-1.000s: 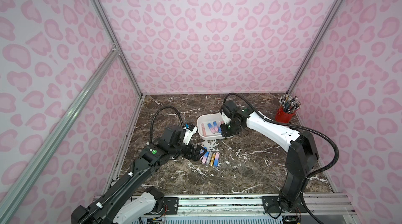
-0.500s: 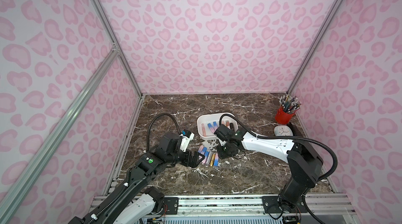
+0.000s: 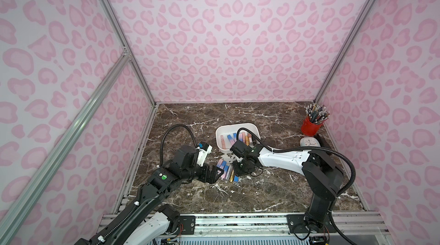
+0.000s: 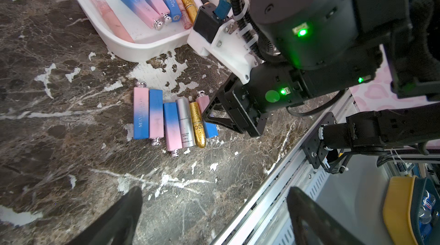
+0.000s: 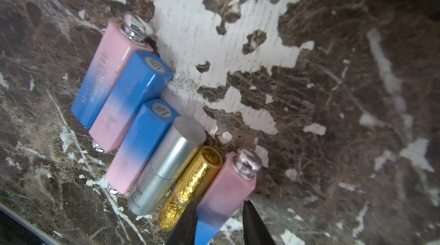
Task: Put the lipstick into the storage box
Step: Pick up the lipstick at the center of the board.
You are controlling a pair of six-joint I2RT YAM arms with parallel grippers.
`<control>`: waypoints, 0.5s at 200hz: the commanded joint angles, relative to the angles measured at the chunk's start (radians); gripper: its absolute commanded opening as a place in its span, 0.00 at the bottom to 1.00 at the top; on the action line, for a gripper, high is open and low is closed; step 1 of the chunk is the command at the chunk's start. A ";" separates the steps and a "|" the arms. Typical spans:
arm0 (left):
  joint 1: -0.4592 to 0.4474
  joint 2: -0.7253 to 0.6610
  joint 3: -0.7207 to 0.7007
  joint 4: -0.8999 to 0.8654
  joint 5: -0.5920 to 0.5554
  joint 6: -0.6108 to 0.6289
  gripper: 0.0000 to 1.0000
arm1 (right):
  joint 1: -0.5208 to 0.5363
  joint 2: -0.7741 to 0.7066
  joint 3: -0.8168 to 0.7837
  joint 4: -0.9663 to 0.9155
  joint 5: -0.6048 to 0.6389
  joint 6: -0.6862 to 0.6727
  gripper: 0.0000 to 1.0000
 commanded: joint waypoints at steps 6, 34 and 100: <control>0.000 -0.004 0.007 0.000 -0.008 0.005 0.97 | -0.006 0.020 -0.009 0.009 -0.003 0.002 0.35; 0.000 0.001 0.016 -0.006 -0.014 0.009 0.97 | -0.009 0.022 -0.012 0.001 0.004 0.002 0.34; 0.000 0.030 0.031 -0.004 -0.022 0.023 0.97 | -0.032 0.008 -0.002 -0.079 0.044 -0.018 0.22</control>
